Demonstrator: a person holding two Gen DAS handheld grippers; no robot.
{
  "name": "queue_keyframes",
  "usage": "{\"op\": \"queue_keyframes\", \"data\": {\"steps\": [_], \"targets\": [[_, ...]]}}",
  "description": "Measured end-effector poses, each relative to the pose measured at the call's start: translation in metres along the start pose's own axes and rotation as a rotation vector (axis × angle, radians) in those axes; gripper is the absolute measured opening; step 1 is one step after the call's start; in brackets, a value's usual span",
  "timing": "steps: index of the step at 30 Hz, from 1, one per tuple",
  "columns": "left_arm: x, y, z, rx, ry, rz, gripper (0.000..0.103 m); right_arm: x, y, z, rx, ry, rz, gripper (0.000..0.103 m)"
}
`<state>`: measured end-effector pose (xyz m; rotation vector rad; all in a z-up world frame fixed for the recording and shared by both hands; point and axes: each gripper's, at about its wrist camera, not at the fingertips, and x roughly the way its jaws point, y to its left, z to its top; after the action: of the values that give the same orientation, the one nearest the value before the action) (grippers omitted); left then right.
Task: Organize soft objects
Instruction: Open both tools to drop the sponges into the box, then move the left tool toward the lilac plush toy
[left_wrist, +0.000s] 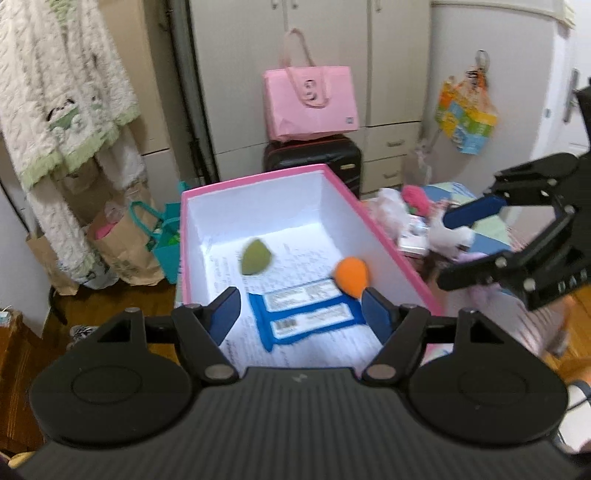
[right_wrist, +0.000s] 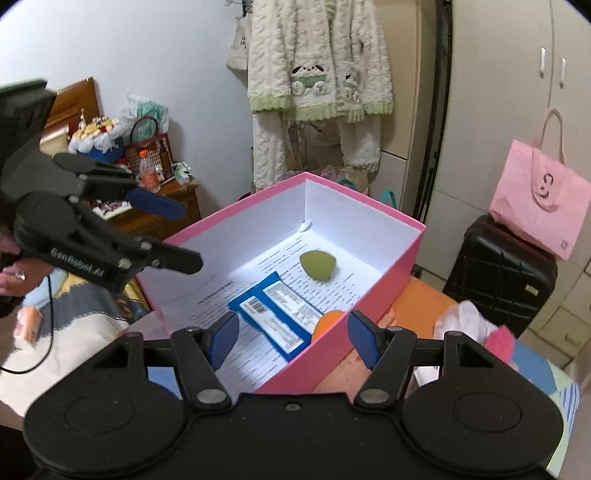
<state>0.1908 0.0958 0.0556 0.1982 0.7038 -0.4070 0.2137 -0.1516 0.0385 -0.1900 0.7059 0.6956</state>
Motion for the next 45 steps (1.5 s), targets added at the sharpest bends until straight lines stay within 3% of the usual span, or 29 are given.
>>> {"op": "queue_keyframes", "data": {"steps": [13, 19, 23, 31, 38, 45], "targets": [[-0.047, -0.04, -0.011, 0.054, 0.041, -0.13, 0.082, -0.071, 0.024, -0.029, -0.008, -0.027, -0.003, 0.072], [-0.051, -0.067, -0.019, 0.107, 0.061, -0.184, 0.089, -0.097, 0.033, -0.057, -0.017, -0.035, -0.05, 0.081], [-0.036, -0.086, -0.029, 0.144, 0.075, -0.219, 0.092, -0.107, 0.029, -0.083, 0.008, -0.063, -0.071, 0.092], [-0.005, -0.122, -0.036, 0.152, 0.095, -0.27, 0.092, -0.103, 0.003, -0.138, 0.081, -0.074, -0.17, 0.092], [0.012, -0.163, -0.023, 0.278, 0.057, -0.249, 0.092, -0.092, -0.011, -0.174, 0.021, -0.097, -0.312, 0.092], [0.052, -0.193, -0.019, 0.272, 0.035, -0.318, 0.092, -0.069, -0.029, -0.197, -0.05, -0.069, -0.434, 0.093]]}}
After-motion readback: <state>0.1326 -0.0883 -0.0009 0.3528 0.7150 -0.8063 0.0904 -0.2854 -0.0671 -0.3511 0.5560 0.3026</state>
